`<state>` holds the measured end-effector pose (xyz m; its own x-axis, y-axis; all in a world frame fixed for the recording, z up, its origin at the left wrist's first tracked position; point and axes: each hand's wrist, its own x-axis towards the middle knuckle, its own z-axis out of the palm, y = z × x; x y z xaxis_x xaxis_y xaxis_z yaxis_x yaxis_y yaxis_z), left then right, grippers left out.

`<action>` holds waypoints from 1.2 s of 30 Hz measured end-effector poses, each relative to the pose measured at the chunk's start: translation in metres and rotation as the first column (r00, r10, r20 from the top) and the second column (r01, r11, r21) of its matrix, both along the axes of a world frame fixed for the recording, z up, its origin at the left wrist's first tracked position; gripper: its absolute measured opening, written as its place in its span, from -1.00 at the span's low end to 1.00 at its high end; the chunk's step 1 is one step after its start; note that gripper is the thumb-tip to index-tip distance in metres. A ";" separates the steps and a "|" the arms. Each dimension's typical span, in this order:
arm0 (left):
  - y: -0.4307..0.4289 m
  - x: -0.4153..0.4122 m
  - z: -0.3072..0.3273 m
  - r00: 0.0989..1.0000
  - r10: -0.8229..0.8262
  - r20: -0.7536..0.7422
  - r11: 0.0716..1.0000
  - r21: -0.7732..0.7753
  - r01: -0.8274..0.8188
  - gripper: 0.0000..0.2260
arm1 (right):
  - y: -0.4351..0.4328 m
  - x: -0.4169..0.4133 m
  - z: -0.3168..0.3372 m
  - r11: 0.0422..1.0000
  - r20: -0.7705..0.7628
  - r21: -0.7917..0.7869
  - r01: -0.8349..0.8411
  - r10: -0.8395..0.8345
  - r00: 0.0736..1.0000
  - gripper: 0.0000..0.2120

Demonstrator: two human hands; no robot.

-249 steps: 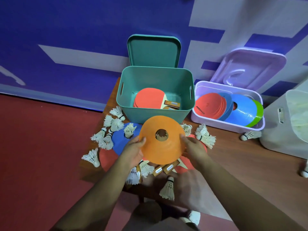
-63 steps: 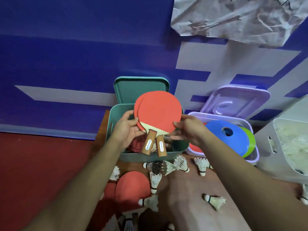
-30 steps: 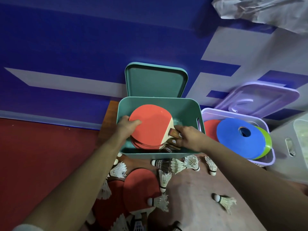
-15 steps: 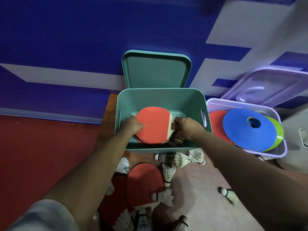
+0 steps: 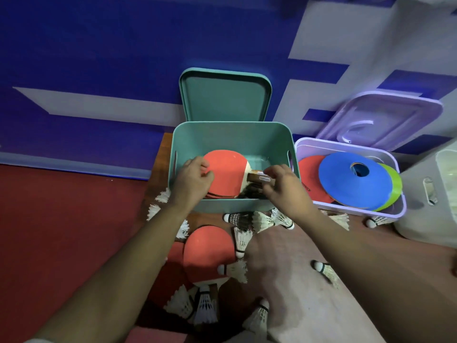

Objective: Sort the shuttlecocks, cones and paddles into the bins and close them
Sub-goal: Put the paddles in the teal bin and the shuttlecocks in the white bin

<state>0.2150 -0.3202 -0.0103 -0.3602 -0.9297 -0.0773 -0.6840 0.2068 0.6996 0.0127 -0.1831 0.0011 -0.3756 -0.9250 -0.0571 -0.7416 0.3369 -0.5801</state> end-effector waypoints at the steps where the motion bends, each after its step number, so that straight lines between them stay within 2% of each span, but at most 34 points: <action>1: 0.014 0.004 0.005 0.999 0.005 -0.053 1.000 -0.016 -0.006 -0.85 | 0.013 0.004 0.002 0.999 0.009 -0.033 -0.003 0.003 1.000 -0.73; 4: 0.055 0.019 0.009 0.988 0.018 -0.151 0.999 -0.025 -0.022 -0.87 | 0.051 0.019 0.005 0.995 0.060 -0.087 -0.051 0.056 0.997 -0.78; 9: 0.129 0.056 0.002 0.993 0.042 -0.113 0.990 -0.126 -0.056 -0.87 | 0.112 0.036 -0.004 0.981 -0.026 -0.144 -0.131 0.129 0.991 -0.71; 13: 0.170 0.078 -0.012 0.995 0.096 -0.028 0.994 0.053 -0.095 -0.91 | 0.144 0.043 -0.025 0.973 0.015 0.012 -0.230 0.230 0.973 -0.77; 16: 0.212 0.090 -0.026 0.992 0.104 0.071 0.983 0.147 -0.114 -0.95 | 0.171 0.055 -0.045 0.951 0.081 0.178 -0.253 0.242 0.967 -0.68; 19: 0.243 0.100 -0.045 0.983 0.125 0.136 0.961 0.230 -0.154 -0.99 | 0.198 0.072 -0.069 0.897 0.170 0.386 -0.213 0.158 0.973 -0.52; 21: 0.250 0.107 -0.061 0.972 0.118 0.201 0.957 0.240 -0.166 -0.94 | 0.213 0.084 -0.086 0.851 0.208 0.488 -0.196 0.105 0.972 -0.40; 25: 0.244 0.112 -0.079 0.923 0.049 0.382 0.966 0.216 -0.141 -0.65 | 0.229 0.106 -0.106 0.792 0.229 0.607 -0.063 -0.098 0.968 -0.38; 28: 0.234 0.112 -0.084 0.872 -0.051 0.488 0.978 0.201 -0.055 -0.52 | 0.233 0.122 -0.118 0.775 0.200 0.631 0.032 -0.202 0.959 -0.34; 31: 0.229 0.110 -0.087 0.828 -0.161 0.537 0.982 0.168 0.082 -0.55 | 0.235 0.139 -0.125 0.766 0.203 0.629 0.135 -0.329 0.922 -0.42; 36: 0.233 0.111 -0.098 0.659 -0.288 0.695 0.944 0.091 0.317 -0.54 | 0.240 0.165 -0.128 0.738 0.205 0.574 0.354 -0.548 0.811 -0.58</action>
